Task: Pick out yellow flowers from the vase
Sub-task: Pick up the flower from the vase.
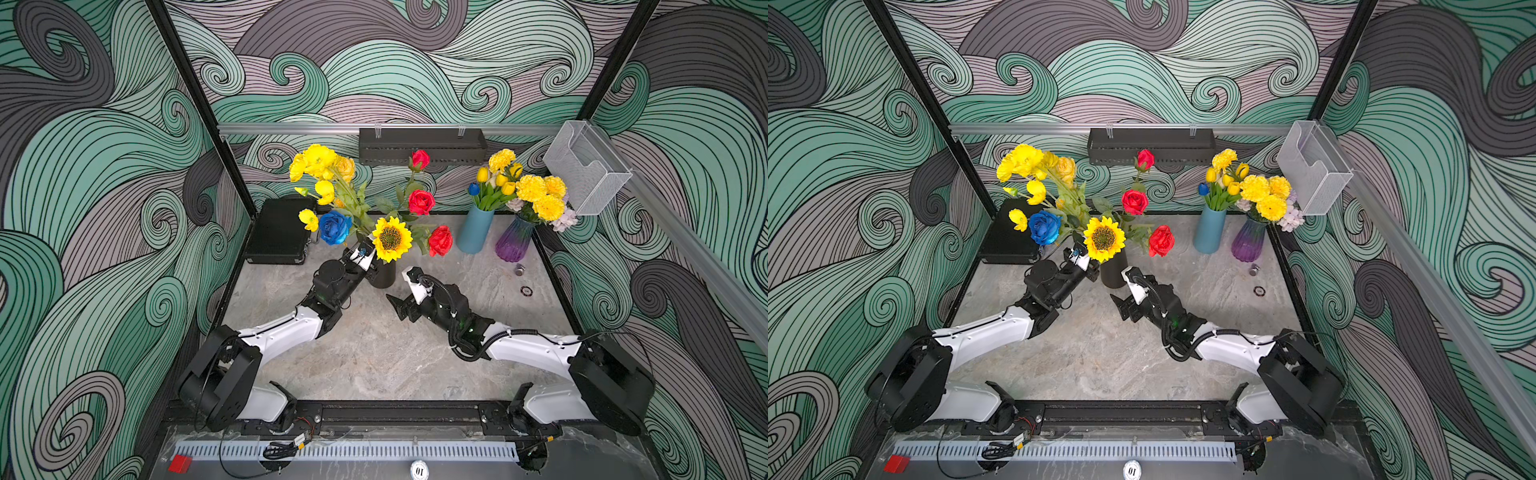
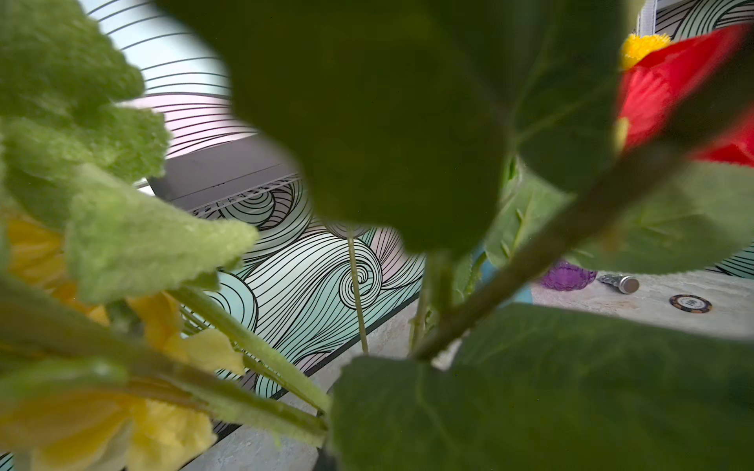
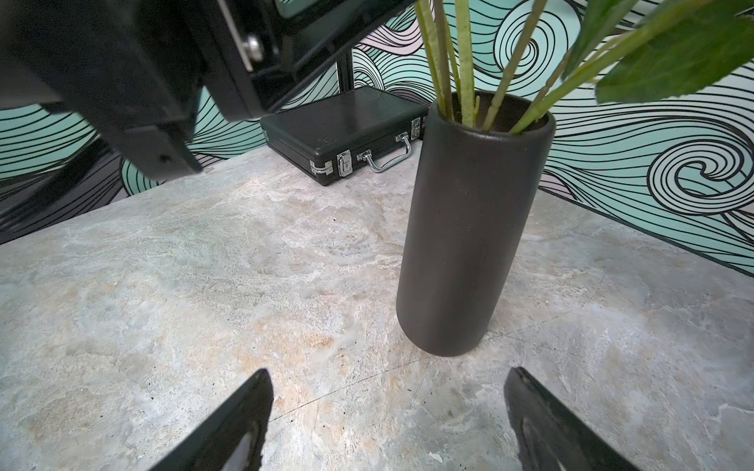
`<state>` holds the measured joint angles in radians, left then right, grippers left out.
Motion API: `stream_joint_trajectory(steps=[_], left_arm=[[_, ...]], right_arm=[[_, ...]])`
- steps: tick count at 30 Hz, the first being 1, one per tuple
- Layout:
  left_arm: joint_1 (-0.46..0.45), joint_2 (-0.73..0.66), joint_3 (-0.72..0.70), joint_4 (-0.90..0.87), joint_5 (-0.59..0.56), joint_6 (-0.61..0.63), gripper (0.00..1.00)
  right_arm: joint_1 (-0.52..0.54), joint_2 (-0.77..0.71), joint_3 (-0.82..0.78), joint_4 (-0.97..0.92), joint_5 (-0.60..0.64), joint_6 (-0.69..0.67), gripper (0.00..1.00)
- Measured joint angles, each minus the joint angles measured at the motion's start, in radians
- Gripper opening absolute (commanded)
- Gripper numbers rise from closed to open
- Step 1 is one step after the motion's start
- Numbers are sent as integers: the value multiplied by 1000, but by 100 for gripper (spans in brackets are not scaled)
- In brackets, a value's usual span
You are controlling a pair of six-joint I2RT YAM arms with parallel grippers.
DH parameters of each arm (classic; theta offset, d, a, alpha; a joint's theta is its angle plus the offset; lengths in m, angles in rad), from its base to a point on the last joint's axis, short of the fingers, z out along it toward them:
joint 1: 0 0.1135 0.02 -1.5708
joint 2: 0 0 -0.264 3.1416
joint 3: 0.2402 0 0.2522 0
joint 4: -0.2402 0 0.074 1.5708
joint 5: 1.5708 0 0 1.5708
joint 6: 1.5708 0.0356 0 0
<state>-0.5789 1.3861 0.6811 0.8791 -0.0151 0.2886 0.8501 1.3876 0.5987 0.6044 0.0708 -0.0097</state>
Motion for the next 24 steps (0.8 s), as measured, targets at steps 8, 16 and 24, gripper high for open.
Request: stream_joint_trajectory(steps=[8, 16, 24], left_arm=[[0, -5, 5, -19, 1, 1, 7], [0, -48, 6, -59, 6, 0, 6], [-5, -109, 27, -101, 20, -2, 4]], right_arm=[[0, 0, 0, 0, 1, 0, 87], [0, 0, 0, -3, 5, 1, 88], [0, -13, 0, -26, 22, -2, 88]])
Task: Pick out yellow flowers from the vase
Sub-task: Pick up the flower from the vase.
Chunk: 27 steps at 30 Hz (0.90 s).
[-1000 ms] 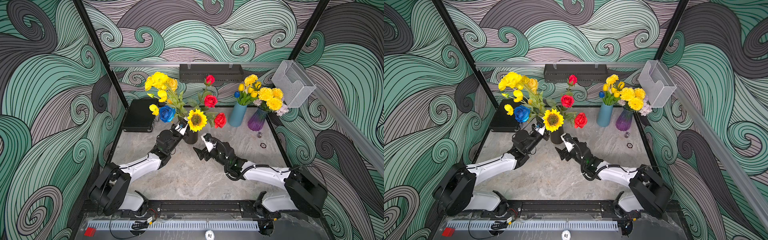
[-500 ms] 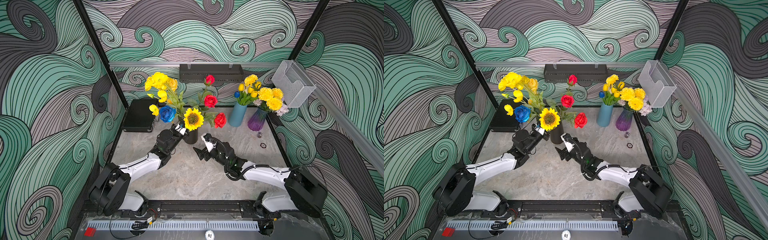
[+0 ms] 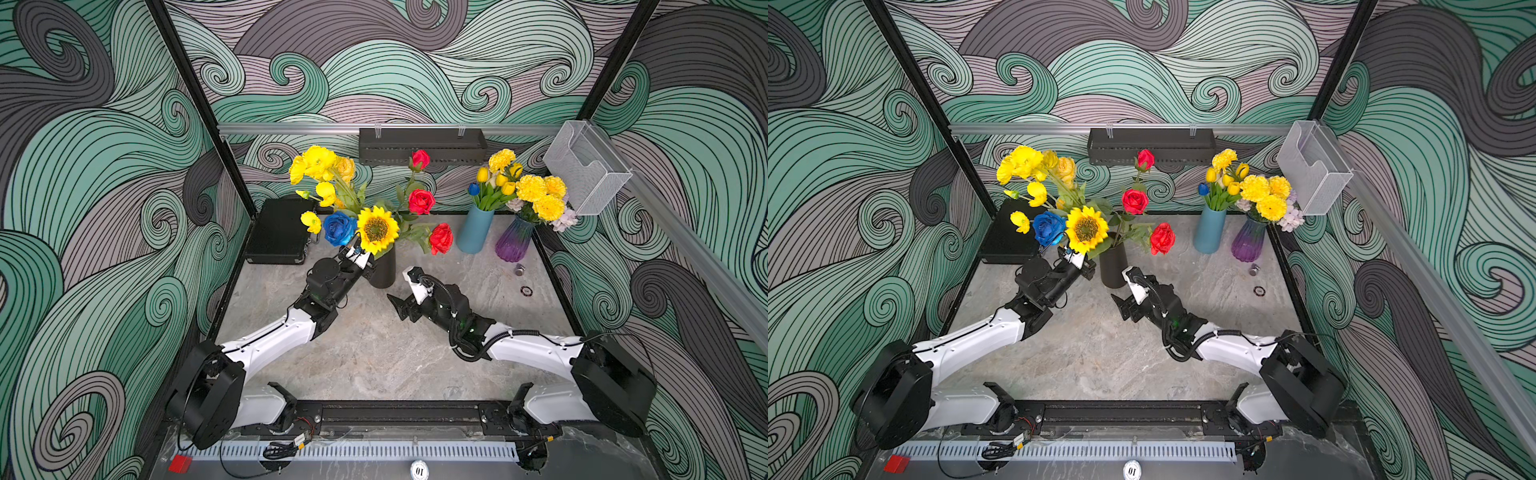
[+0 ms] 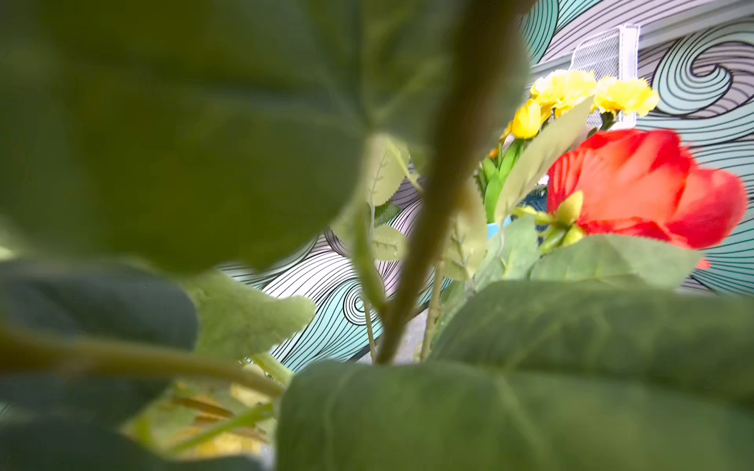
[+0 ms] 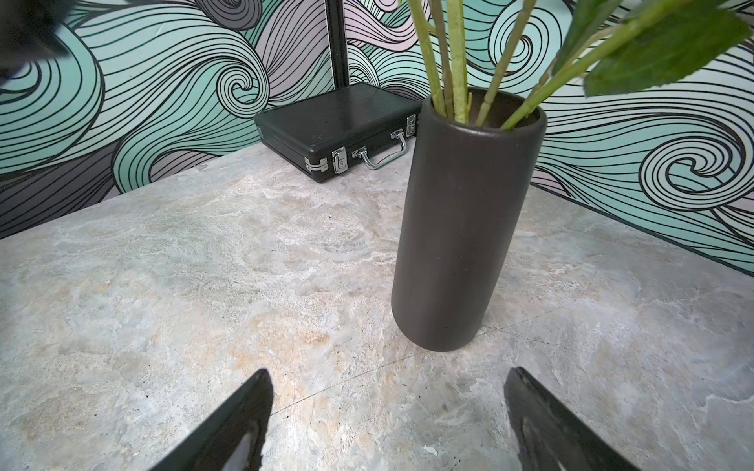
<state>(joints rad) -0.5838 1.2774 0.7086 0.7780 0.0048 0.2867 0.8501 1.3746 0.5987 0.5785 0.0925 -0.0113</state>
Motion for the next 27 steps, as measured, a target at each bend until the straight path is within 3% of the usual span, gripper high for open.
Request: stream_joint_trajectory(steps=[14, 27], left_arm=[[-8, -110, 126, -239, 7, -64, 0], [-42, -241, 313, -546, 29, -137, 0]], right_arm=[[0, -90, 14, -37, 17, -61, 84], [0, -136, 173, -54, -69, -177, 73]])
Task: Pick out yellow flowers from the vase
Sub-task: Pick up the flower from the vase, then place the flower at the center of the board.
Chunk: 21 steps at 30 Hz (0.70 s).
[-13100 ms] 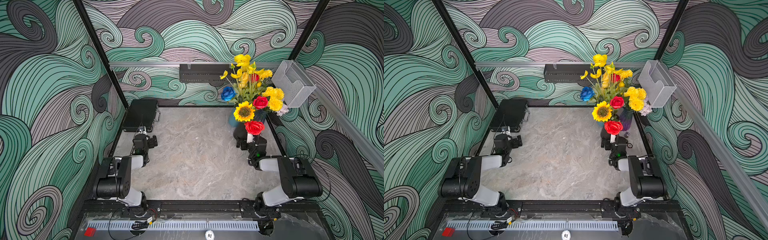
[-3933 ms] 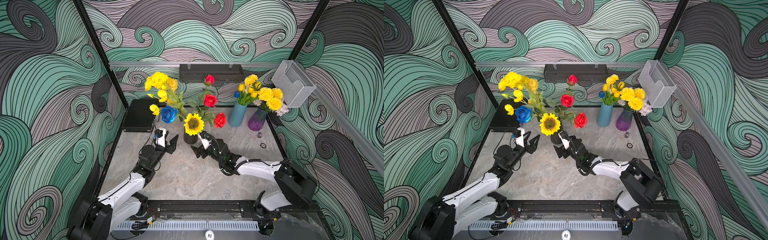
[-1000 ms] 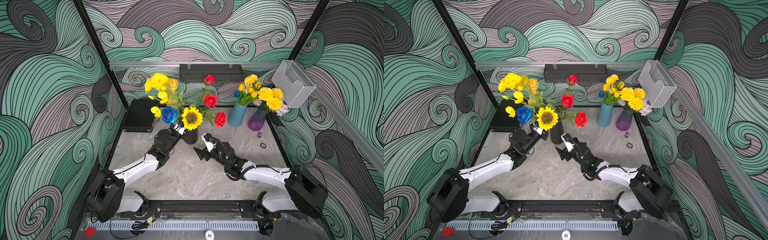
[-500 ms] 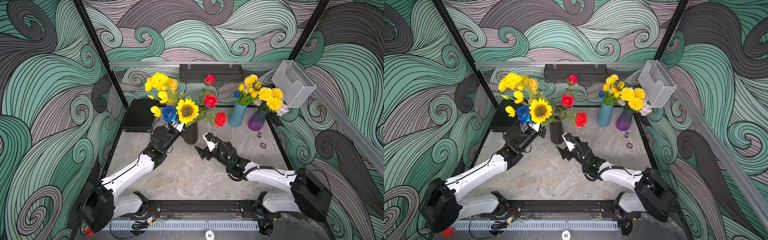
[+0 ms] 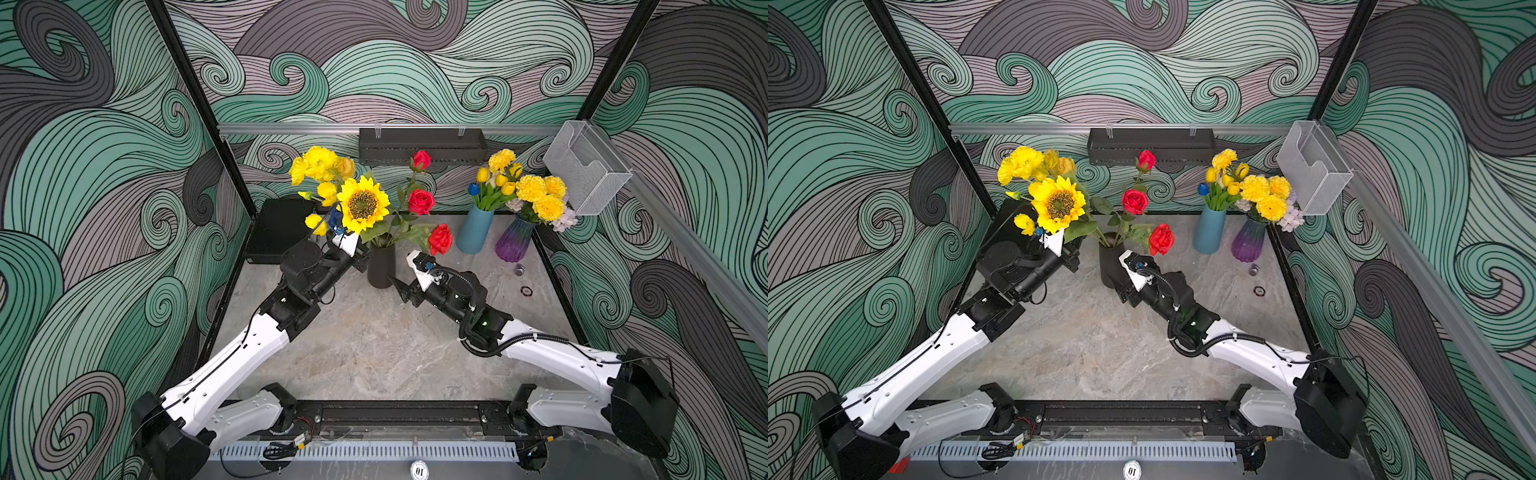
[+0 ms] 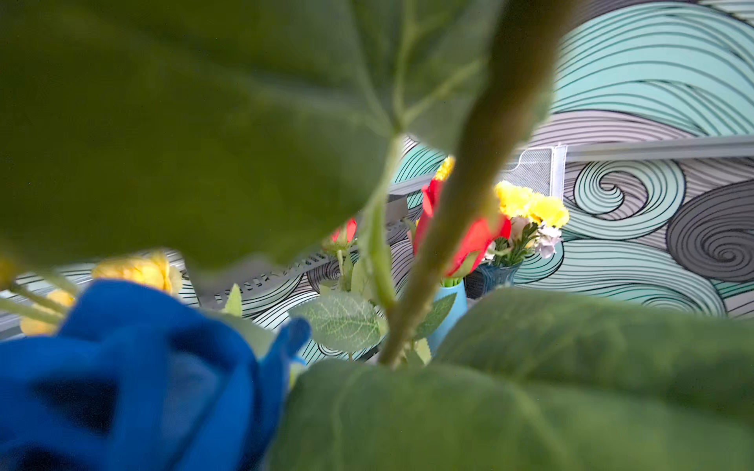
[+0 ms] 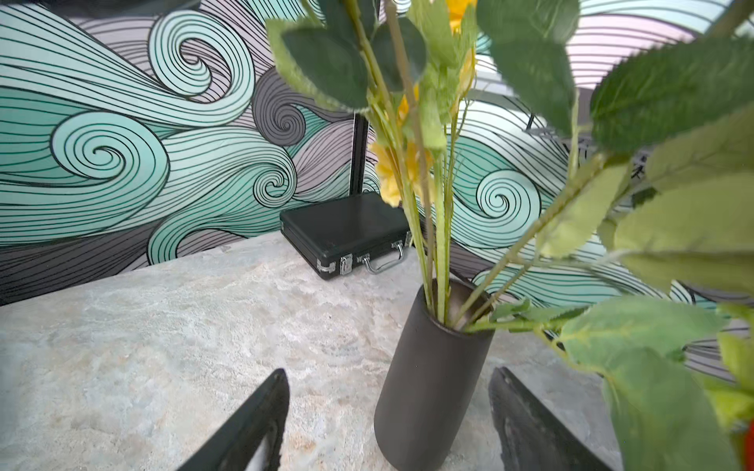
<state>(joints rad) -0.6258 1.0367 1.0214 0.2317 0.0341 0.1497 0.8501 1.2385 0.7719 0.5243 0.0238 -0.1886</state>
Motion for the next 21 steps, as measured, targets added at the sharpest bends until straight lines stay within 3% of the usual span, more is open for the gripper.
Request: stream_joint_trajectory(steps=[16, 21], left_arm=[[-45, -35, 69, -156, 23, -13, 0], [-45, 2, 94, -181, -70, -14, 0]], right_arm=[[0, 143, 239, -39, -52, -101, 49], [0, 178, 262, -63, -50, -103, 49]])
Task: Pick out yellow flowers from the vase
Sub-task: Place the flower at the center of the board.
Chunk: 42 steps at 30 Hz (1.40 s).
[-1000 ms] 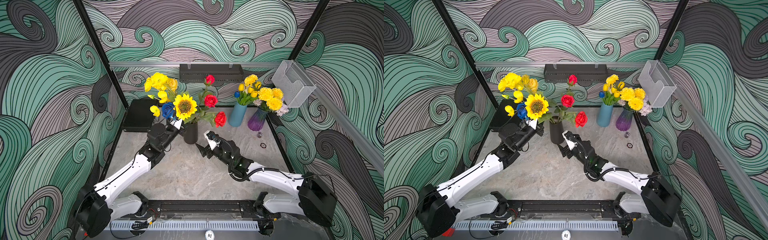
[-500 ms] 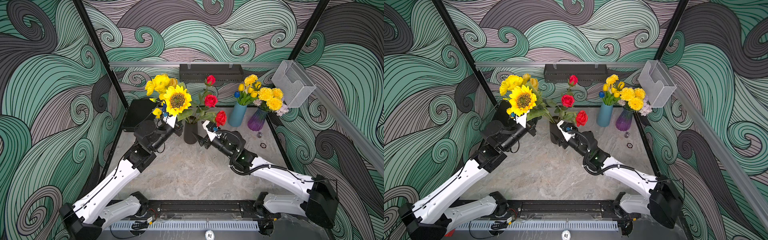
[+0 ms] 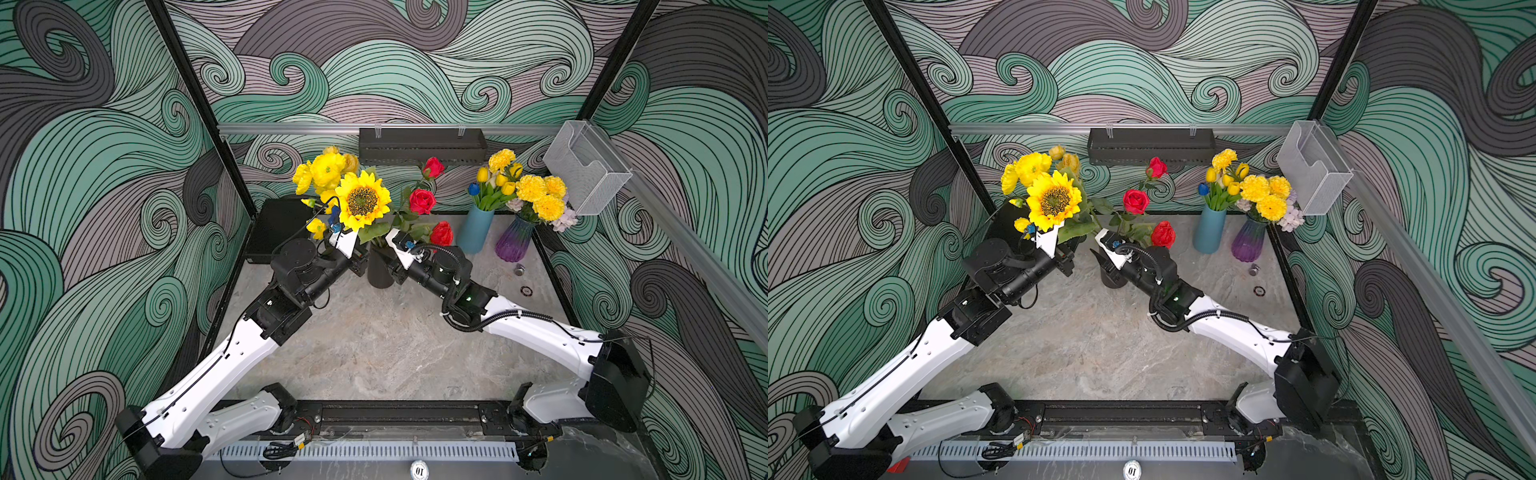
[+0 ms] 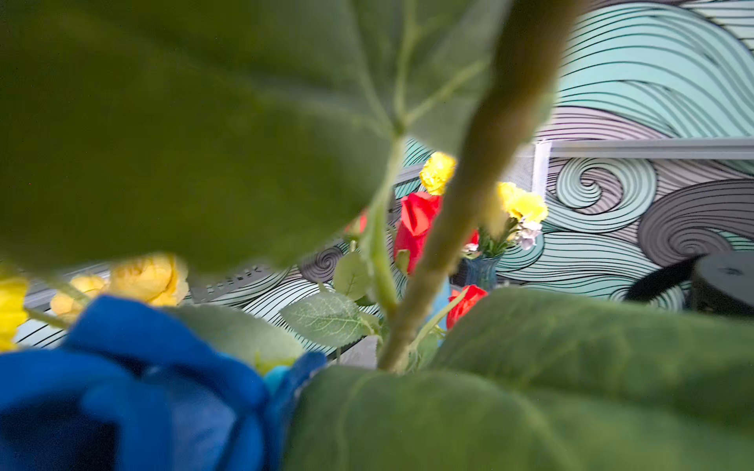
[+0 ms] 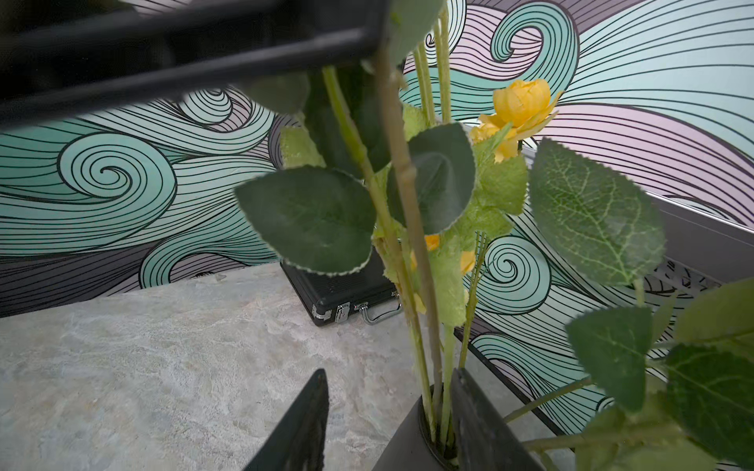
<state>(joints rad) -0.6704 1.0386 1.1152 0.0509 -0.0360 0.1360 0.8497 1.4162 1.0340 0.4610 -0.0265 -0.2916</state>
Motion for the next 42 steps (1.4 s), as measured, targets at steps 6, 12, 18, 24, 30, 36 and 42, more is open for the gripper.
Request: stream_joint_trajectory(steps=[6, 12, 18, 24, 30, 36, 42], left_arm=[[0, 64, 13, -33, -46, -27, 0], [0, 55, 13, -51, -25, -73, 0], [0, 39, 16, -79, 13, -106, 0], [-3, 41, 38, -100, 68, -119, 0], [-13, 45, 46, -105, 81, -119, 0], [-14, 43, 57, -112, 96, -122, 0], [-16, 38, 69, -117, 101, -124, 0]], right_arm=[[-1, -1, -9, 1, 11, 8, 49], [-26, -6, -37, -9, 15, 18, 40], [-59, -23, -42, -7, 4, 35, 35], [-62, -24, -42, -8, -5, 39, 31], [-62, -24, -42, -10, -12, 39, 29], [-63, -19, -39, -11, -11, 37, 27], [-63, 20, -3, -14, -7, 32, 25]])
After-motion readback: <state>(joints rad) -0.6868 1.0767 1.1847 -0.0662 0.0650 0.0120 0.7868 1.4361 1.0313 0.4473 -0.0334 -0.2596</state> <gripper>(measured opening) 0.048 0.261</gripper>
